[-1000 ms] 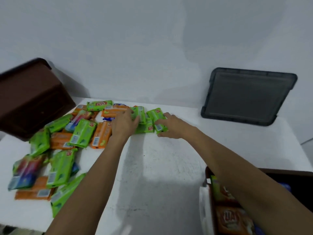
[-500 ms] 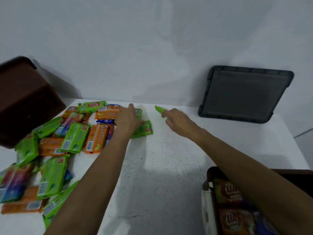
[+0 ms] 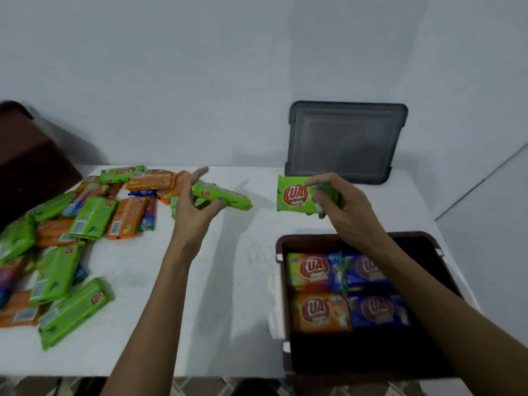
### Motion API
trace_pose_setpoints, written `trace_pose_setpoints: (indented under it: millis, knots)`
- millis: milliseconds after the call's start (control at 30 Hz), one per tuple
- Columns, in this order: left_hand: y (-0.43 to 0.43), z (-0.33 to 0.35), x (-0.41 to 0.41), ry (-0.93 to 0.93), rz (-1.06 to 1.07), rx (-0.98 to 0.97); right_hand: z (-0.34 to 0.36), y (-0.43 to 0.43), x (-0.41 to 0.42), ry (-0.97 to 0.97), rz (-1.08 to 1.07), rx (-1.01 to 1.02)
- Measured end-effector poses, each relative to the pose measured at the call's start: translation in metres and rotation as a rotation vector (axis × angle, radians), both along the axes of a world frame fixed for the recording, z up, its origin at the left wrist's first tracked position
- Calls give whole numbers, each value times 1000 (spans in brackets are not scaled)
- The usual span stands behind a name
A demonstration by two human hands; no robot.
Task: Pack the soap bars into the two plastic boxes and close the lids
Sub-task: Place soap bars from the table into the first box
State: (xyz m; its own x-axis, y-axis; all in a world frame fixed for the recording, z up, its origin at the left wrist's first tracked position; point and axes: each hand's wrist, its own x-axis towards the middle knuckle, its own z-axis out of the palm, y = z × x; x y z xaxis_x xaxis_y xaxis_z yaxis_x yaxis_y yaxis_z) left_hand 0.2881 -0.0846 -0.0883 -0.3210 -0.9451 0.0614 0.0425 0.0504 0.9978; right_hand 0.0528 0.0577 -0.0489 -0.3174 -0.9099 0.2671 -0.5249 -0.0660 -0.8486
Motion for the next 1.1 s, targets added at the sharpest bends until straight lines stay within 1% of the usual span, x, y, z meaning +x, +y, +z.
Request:
trace_pose_setpoints:
  millis: [133, 200, 267, 400, 533, 600, 667, 733, 800, 900, 933, 967, 1000, 1067, 1100]
  knots:
    - [66, 3, -12, 170, -129, 5, 7, 63, -8, -95, -4, -14]
    - [94, 0, -18, 197, -185, 2, 8, 93, -11, -138, 15, 10]
    - [116, -5, -22, 189, -217, 7, 7, 121, -13, -174, 59, 67]
    - [144, -16, -24, 127, -206, 11, -4, 160, -8, -311, 156, 225]
    - [157, -19, -25, 69, -163, 12, -22, 167, 4, -352, 261, 421]
    - [160, -17, -26, 47, -143, 7, -35, 160, 8, -381, 281, 496]
    - [160, -17, -26, 37, -142, 11, -46, 149, 9, -334, 245, 564]
    - [160, -18, -26, 24, -150, 10, -53, 142, 6, -194, 197, 633]
    - [158, -18, -25, 15, -168, 7, -53, 141, 5, -12, 191, 661]
    - [158, -13, -27, 15, -193, 11, -47, 146, 3, 413, 256, 616]
    - [158, -11, -27, 14, -195, 14, -45, 146, 2, 499, 242, 579]
    - [158, -8, -28, 17, -197, 17, -42, 145, 1, 512, 199, 521]
    - [159, -5, -29, 21, -202, 24, -38, 144, -1, 448, 137, 433]
    - [161, 4, -31, 22, -245, 38, -30, 138, -4, 185, 14, 229]
    - [162, 9, -32, 9, -285, 43, -25, 135, -5, 37, -7, 159]
